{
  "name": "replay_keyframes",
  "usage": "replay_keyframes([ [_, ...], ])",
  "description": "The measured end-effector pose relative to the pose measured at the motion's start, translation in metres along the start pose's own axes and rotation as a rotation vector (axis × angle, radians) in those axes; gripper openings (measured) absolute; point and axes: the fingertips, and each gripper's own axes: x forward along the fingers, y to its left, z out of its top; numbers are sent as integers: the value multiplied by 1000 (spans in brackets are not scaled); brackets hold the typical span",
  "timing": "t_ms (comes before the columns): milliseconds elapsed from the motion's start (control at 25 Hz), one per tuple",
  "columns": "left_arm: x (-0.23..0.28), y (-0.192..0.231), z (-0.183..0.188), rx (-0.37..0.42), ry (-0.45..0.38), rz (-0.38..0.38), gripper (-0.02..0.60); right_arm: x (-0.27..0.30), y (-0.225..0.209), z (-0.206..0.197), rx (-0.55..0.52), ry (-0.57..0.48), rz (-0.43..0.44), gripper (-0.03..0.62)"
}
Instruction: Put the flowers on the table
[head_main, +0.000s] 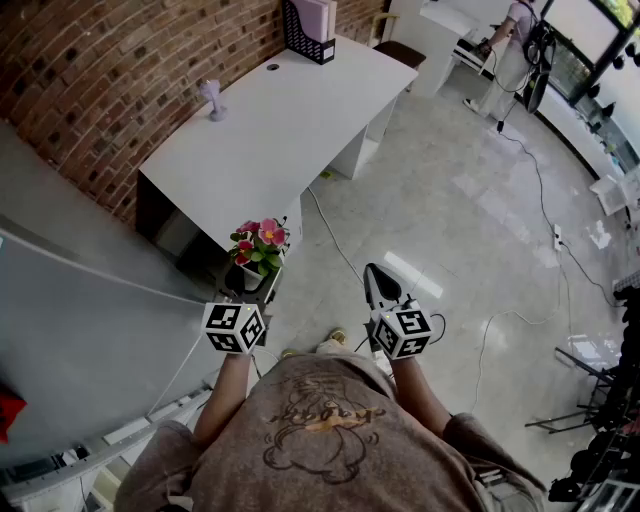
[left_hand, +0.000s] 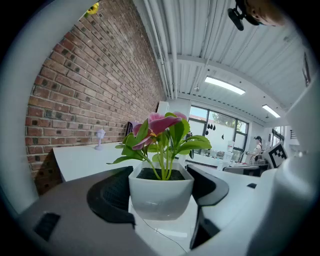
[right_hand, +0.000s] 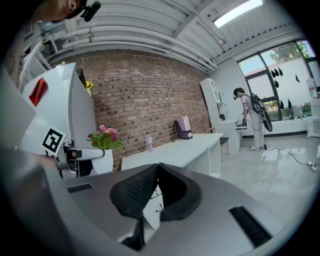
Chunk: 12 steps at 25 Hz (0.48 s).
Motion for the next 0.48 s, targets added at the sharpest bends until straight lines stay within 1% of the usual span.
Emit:
replay_keyframes([
  [160, 3, -2, 0, 1, 1, 3, 345, 2, -2, 1, 0, 0, 2, 3],
  [320, 6, -6, 4, 6, -9, 8, 345, 2, -4, 12, -11, -3, -3, 3],
  [480, 18, -10, 7, 9, -15, 15, 345, 6, -12, 13, -33, -17, 32, 3],
])
